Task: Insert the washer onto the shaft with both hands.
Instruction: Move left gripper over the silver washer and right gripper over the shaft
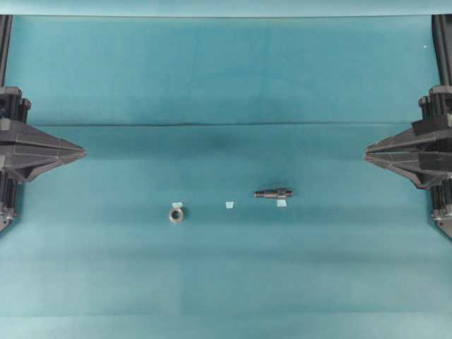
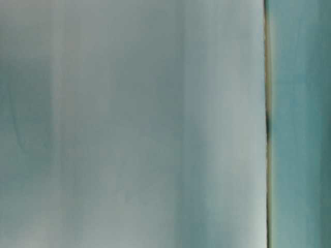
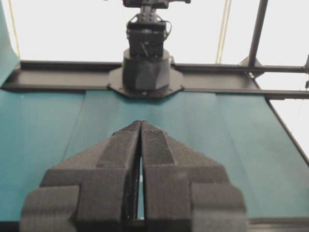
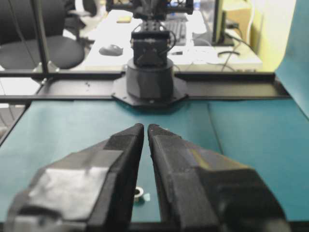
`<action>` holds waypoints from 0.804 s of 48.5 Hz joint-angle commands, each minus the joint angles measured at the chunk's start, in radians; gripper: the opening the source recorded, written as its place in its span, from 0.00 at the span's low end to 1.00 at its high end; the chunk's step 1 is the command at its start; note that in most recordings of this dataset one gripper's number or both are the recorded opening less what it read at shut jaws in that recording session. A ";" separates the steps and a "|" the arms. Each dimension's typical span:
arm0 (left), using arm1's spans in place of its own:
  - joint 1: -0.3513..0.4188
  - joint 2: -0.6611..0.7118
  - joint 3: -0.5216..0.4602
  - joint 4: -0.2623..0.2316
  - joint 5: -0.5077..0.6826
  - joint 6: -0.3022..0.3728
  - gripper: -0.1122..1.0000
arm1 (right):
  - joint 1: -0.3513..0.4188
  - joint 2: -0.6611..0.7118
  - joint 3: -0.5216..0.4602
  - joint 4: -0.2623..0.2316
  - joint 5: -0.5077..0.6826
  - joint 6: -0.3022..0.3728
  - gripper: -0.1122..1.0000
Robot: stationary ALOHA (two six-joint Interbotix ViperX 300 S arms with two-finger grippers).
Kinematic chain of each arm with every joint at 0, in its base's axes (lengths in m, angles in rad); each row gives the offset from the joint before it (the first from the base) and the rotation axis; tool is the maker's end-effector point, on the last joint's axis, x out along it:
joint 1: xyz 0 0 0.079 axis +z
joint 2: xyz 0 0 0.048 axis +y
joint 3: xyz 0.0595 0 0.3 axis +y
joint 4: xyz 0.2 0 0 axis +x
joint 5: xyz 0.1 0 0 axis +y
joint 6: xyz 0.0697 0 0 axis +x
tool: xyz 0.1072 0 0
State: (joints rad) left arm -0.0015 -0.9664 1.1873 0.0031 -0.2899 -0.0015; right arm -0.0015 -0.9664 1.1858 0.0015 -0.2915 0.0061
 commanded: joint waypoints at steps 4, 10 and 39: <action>0.003 0.032 -0.069 0.009 0.018 -0.020 0.12 | -0.012 0.009 -0.032 0.034 0.017 0.015 0.12; 0.005 0.038 -0.106 0.009 0.043 -0.020 0.12 | -0.017 0.006 -0.043 0.055 0.092 0.037 0.04; -0.012 0.259 -0.261 0.009 0.425 -0.046 0.12 | -0.031 0.133 -0.155 0.057 0.474 0.140 0.02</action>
State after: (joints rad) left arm -0.0107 -0.7394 0.9787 0.0107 0.0890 -0.0460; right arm -0.0307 -0.8636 1.0738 0.0552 0.1657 0.1381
